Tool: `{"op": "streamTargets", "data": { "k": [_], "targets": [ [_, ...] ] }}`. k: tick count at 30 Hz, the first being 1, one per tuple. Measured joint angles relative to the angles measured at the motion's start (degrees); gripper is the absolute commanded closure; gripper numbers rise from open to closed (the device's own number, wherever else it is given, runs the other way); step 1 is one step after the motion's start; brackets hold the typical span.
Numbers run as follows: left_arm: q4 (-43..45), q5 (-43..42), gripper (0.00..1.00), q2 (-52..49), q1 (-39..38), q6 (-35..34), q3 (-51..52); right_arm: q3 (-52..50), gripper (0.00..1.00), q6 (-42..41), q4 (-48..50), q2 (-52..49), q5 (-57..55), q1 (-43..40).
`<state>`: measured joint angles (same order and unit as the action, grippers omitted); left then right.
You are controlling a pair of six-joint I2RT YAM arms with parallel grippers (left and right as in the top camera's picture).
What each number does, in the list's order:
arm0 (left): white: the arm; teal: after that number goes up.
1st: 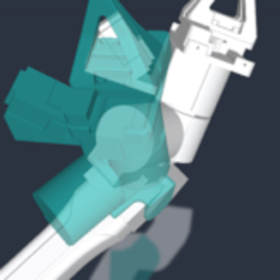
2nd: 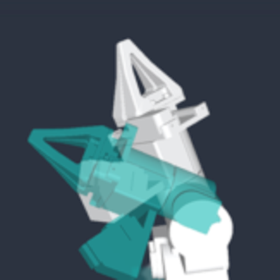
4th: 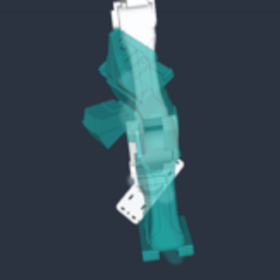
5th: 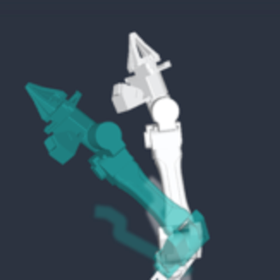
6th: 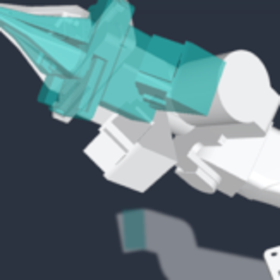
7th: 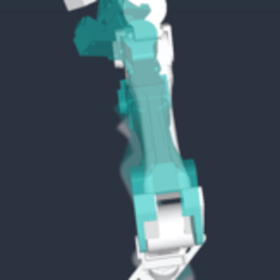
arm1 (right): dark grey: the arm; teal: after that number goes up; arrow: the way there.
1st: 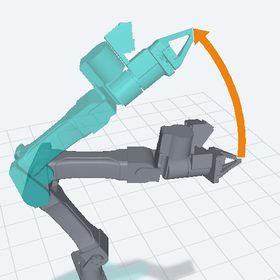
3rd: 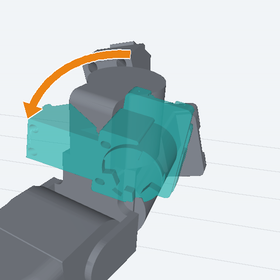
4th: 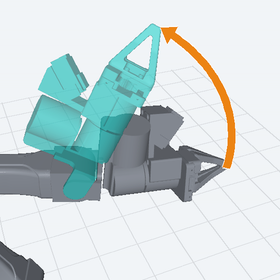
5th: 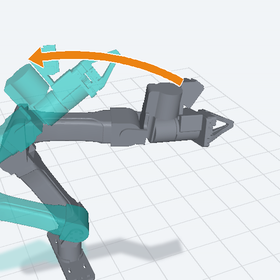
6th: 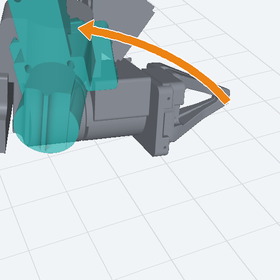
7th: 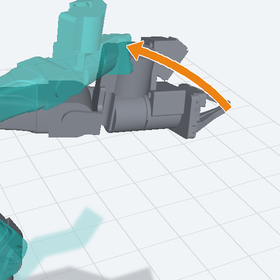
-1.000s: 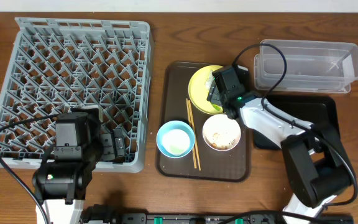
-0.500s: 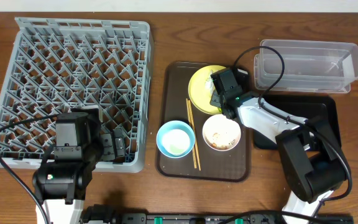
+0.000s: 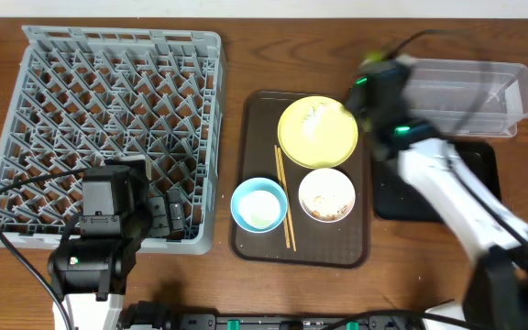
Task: Sort waste into correct bins and load items into the dishwasher
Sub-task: 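Grasp the tissue and snack wrapper, drop them into the clear bin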
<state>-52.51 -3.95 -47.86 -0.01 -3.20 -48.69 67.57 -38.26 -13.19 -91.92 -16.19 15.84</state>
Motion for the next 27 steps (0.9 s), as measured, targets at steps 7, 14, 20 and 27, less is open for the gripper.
{"op": "streamTargets", "data": {
  "k": [7, 14, 20, 27],
  "targets": [
    [0.00, 0.00, 0.05, 0.00, 0.00, 0.00, 0.00, 0.28, 0.68, -0.11, 1.46, 0.24, -1.75, -13.57],
    [0.00, 0.00, 0.05, 0.00, 0.00, 0.00, 0.00, 0.22, 0.51, 3.65, 7.17, -2.69, 3.50, -18.71],
    [0.00, 0.00, 0.05, 0.00, 0.00, 0.02, 0.00, 0.26, 0.51, 14.88, 4.22, -1.88, 12.83, -17.25],
    [0.00, 0.00, 0.05, 0.00, 0.00, 0.00, 0.00, 0.94, 0.40, 27.43, -0.28, -0.52, 19.19, -5.55]
  ]
}}
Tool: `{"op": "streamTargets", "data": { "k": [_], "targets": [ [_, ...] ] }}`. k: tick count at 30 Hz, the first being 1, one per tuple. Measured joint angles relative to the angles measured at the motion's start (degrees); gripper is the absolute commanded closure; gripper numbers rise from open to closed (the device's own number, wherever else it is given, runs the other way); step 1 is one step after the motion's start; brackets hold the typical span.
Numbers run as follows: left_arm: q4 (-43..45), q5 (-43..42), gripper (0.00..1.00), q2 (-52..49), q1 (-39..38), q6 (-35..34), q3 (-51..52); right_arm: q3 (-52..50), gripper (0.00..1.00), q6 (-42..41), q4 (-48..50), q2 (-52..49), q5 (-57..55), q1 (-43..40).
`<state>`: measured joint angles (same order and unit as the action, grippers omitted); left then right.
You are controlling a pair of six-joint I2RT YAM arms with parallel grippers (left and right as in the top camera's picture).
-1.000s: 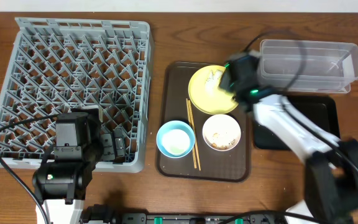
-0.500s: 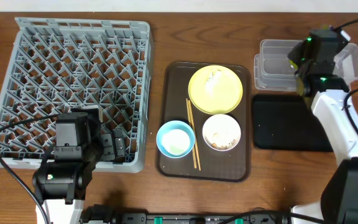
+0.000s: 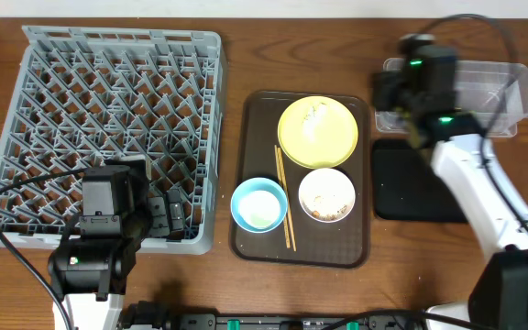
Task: Sort waste into correct bins and load items into the dishwasher
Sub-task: 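Grasp the tissue and snack wrapper, drop them into the clear bin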
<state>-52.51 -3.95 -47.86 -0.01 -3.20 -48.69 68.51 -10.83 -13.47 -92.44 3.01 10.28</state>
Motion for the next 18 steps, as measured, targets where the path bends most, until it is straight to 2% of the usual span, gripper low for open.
{"op": "streamTargets", "data": {
  "k": [3, 5, 10, 18],
  "targets": [
    [-0.02, 0.00, 0.05, 0.00, 0.00, 0.00, 0.00, 0.13, 0.31, 2.23, 0.98, -1.49, -1.79, 6.21],
    [-0.02, 0.00, 0.05, 0.00, 0.00, 0.02, 0.00, 0.31, 0.30, 3.26, 2.05, -3.78, -2.91, 9.14],
    [0.00, 0.00, 0.05, 0.00, 0.00, 0.00, 0.00, 0.39, 0.30, 3.43, 4.55, -11.58, -6.16, 13.86],
    [0.00, 0.00, 0.05, 0.00, 0.00, 0.00, 0.00, 0.39, 0.34, -3.06, 8.26, -19.69, -12.28, 17.05]
  ]
}}
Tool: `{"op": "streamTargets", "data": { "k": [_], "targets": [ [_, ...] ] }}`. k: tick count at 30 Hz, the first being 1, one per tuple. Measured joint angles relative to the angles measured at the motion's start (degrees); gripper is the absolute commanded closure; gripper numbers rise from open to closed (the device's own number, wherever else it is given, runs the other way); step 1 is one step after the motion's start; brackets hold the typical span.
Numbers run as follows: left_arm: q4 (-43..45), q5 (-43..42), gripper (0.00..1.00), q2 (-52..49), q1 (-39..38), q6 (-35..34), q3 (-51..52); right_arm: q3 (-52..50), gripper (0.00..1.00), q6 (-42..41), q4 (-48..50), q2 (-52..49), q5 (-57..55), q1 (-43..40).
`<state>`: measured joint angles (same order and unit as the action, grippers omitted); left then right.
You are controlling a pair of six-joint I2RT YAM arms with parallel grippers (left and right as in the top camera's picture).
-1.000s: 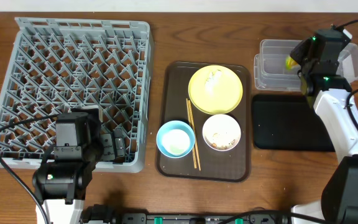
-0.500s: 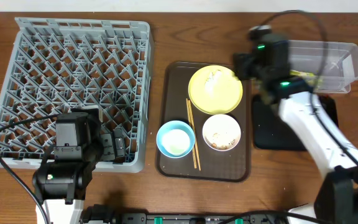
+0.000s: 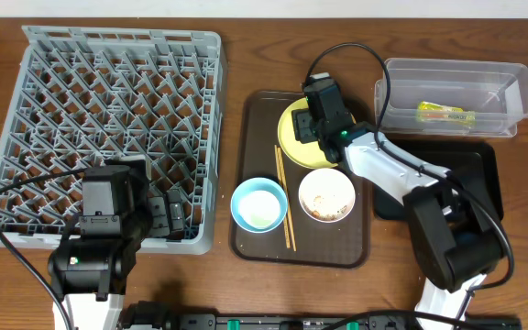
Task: Sort waste into correct bins and load items into the dishwasher
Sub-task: 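Grasp the tissue and snack wrapper, drop them into the clear bin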
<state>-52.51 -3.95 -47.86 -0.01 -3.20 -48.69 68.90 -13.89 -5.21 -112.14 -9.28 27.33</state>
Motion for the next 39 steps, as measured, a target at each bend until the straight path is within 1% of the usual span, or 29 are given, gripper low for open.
{"op": "streamTargets", "data": {
  "k": [2, 5, 9, 10, 11, 12, 16, 18, 21, 23, 24, 27, 28, 32, 33, 34, 36, 37, 39],
  "targets": [
    [-0.02, 0.00, 0.05, 0.00, 0.00, 0.00, 0.00, 0.00, 0.34, -1.99, 0.22, -0.90, -0.70, 0.00],
    [0.00, 0.00, 0.05, 0.00, 0.00, 0.00, 0.00, 0.00, 0.41, -5.03, 0.28, -2.86, -1.25, 0.00],
    [0.00, 0.00, 0.05, 0.00, 0.00, 0.00, 0.00, 0.00, 0.63, -8.13, -0.22, -4.94, -1.31, 0.00],
    [0.00, 0.00, 0.05, 0.00, 0.00, 0.00, 0.00, 0.02, 0.70, -8.63, -0.15, -5.11, -1.68, 0.00],
    [0.00, 0.00, 0.05, 0.00, 0.00, 0.00, 0.00, 0.04, 0.79, -9.11, -0.11, -5.14, -1.64, 0.00],
    [0.00, 0.00, 0.05, 0.00, 0.00, 0.00, 0.00, 0.07, 0.84, -9.42, -0.13, -5.14, -1.73, 0.00],
    [-0.02, 0.00, 0.05, 0.00, 0.00, 0.00, 0.00, 0.07, 0.91, -10.36, -0.96, -4.90, -1.99, 0.00],
    [-0.02, 0.00, 0.05, 0.00, 0.00, 0.00, 0.00, 0.02, 0.92, -10.38, -1.99, -3.93, -2.01, -0.09],
    [-0.02, -0.02, 0.05, 0.00, 0.00, 0.00, 0.00, -0.04, 0.91, -9.73, -3.04, -0.13, -1.92, -0.63],
    [-0.02, 0.00, 0.05, 0.00, 0.00, 0.00, 0.00, -0.04, 0.87, -9.42, -3.17, 4.50, -2.45, -1.77],
    [-0.02, -0.02, 0.05, 0.00, 0.00, 0.00, 0.00, -0.02, 0.87, -9.29, -3.17, 7.13, -3.04, -2.69],
    [-0.02, 0.00, 0.05, 0.00, 0.00, 0.00, 0.00, 0.26, 0.86, -8.98, -3.39, 14.58, -5.90, -6.58],
    [-0.02, 0.00, 0.05, 0.00, 0.00, 0.00, 0.00, 0.57, 0.84, -9.01, -3.72, 16.81, -7.28, -8.63],
    [-0.02, 0.00, 0.05, 0.00, 0.00, 0.00, 0.00, 1.14, 0.82, -9.42, -5.33, 19.65, -10.29, -15.30],
    [-0.02, 0.00, 0.05, 0.00, 0.00, 0.00, 0.00, 1.14, 0.76, -9.81, -6.08, 19.58, -10.69, -17.07],
    [-0.02, 0.00, 0.05, 0.00, 0.00, 0.00, 0.00, 1.11, 0.62, -10.43, -6.73, 19.21, -10.97, -18.73],
    [-0.02, -0.02, 0.05, 0.00, 0.00, 0.00, 0.00, 1.07, 0.44, -11.23, -6.91, 18.14, -11.23, -21.94],
    [-0.02, -0.02, 0.05, 0.00, 0.00, 0.00, 0.00, 1.05, 0.39, -11.23, -6.51, 17.53, -11.02, -23.61],
    [-0.02, 0.00, 0.05, 0.00, 0.00, 0.02, 0.00, 1.01, 0.36, -11.58, -5.92, 16.90, -10.05, -25.44]
  ]
}}
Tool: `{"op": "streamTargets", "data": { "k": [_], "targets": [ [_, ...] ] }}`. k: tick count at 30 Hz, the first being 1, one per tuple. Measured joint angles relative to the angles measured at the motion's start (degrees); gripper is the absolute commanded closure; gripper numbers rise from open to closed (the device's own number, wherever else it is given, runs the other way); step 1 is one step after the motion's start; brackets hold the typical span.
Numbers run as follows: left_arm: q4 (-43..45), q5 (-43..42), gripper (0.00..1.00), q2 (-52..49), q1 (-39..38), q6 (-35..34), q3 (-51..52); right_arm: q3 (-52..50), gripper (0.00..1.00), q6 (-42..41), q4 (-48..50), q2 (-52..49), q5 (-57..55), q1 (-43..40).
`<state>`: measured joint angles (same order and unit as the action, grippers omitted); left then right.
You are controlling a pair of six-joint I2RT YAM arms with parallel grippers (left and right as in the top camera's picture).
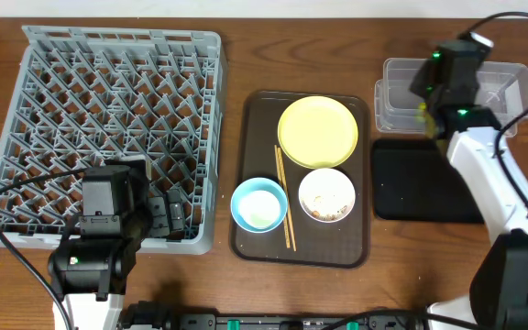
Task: Sort waste into correct bins and load items into the dishwasher
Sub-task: 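Grasp the tissue and snack wrapper, drop them into the clear bin, then grasp the pink bowl with the right gripper and lift it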
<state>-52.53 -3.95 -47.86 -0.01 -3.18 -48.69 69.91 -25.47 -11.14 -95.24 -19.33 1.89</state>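
A yellow plate [317,131] lies bare at the back of the brown tray [246,183]. In front of it are a blue bowl [258,203], a white bowl with food scraps [326,195] and wooden chopsticks [284,197]. My right gripper [429,103] hangs over the left part of the clear bin [511,92]; its fingers are hidden under the wrist. A bit of a yellow wrapper [422,112] shows beside it in the bin. My left gripper [169,220] rests at the front edge of the grey dish rack [108,101], fingers apart and holding nothing.
A flat black tray [420,183] lies right of the brown tray, in front of the clear bin. The rack fills the left half of the table, with the left arm's body [104,215] over its front edge. Cables trail from both arms.
My right arm has moved from over the yellow plate to over the clear bin. The plate now shows no scraps. The yellow wrapper in the bin is mostly covered by the arm.
My right gripper was first at the plate's right edge, with pale scraps on the plate. Then it hung over the clear bin. Then a yellow wrapper lay in the bin and the gripper was back on the plate. Now it is over the bin and the plate is bare.
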Motion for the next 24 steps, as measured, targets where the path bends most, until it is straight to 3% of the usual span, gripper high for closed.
{"op": "streamTargets", "data": {
  "k": [7, 10, 13, 17, 21, 24],
  "targets": [
    [0.02, -0.02, 0.05, 0.00, 0.00, -0.02, 0.00, -0.17, 0.35, 4.26, -2.45, 3.39, 11.47, -3.17],
    [0.00, -0.04, 0.05, -0.02, -0.02, -0.02, -0.04, -0.17, 0.14, 7.45, -11.23, 9.81, 18.21, -3.04],
    [0.02, -0.04, 0.05, -0.04, 0.00, 0.00, -0.17, 0.11, 0.05, 10.84, -23.30, 17.79, 24.22, -2.58],
    [0.02, -0.17, 0.05, -0.04, 0.00, -0.02, -0.20, 0.59, 0.05, 13.97, -37.62, 24.22, 29.62, 2.16],
    [-0.02, -0.17, 0.05, -0.04, 0.00, -0.02, -0.22, 0.55, 0.07, 16.15, -43.80, 24.06, 32.46, 8.81],
    [0.00, -0.17, 0.05, -0.04, 0.00, -0.02, -0.22, 0.33, 0.14, 17.46, -45.51, 23.06, 33.14, 15.06]
  ]
}}
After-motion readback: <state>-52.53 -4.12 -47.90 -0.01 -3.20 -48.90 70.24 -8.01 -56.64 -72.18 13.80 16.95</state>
